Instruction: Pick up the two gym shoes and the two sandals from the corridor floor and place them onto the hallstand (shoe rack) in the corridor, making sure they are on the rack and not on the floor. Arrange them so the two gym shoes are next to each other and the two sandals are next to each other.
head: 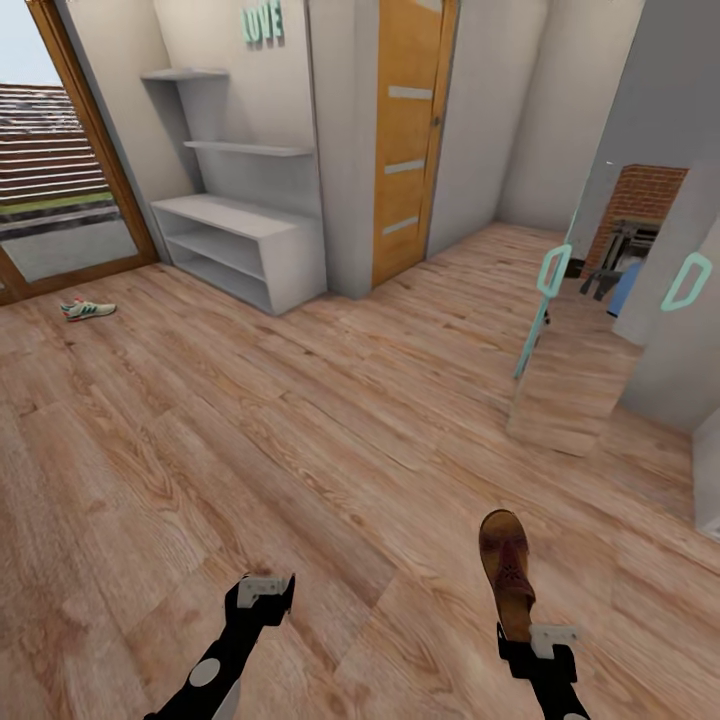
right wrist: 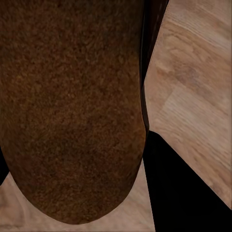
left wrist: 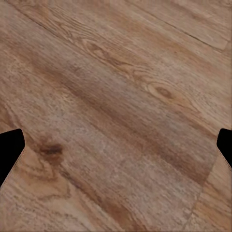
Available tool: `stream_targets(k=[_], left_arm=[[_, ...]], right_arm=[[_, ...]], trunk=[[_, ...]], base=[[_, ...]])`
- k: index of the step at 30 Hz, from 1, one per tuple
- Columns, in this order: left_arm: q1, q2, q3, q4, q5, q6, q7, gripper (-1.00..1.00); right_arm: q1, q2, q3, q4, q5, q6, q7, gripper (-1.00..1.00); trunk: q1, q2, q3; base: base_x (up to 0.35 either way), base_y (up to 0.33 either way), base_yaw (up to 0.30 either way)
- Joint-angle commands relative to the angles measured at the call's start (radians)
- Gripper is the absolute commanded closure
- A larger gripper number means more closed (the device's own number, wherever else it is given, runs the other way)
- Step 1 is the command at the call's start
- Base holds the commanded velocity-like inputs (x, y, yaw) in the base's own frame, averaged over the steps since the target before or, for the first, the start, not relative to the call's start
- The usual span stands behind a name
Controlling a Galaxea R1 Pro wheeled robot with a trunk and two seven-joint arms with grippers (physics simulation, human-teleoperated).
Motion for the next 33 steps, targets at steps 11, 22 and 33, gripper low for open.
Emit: stream_targets(k=[11, 22, 33], left_arm=[[-0.001, 0.001, -0.003, 0.002, 0.013, -0.003, 0.000, -1.00], [-0.001, 0.002, -0.003, 0.004, 0.013, -0.001, 0.000, -1.00], [-0.001, 0.002, -0.002, 0.005, 0.015, 0.000, 0.001, -1.00]], right_arm=[[-0.001, 0.000, 0.009, 0.000, -0.013, -0.003, -0.006, 1.00], [-0.001, 0.005, 0.010, -0.001, -0.014, -0.003, -0.006, 1.00], [-0.001, 0.006, 0.010, -0.003, -0.015, -0.003, -0.006, 1.00]], trunk=[[0.000, 0.000, 0.017], [0.000, 0.000, 0.027], [0.000, 0.000, 0.025]], base=[[0.337, 0.000, 0.052], [0.337, 0.072, 0.189], [0.332, 0.136, 0.277]])
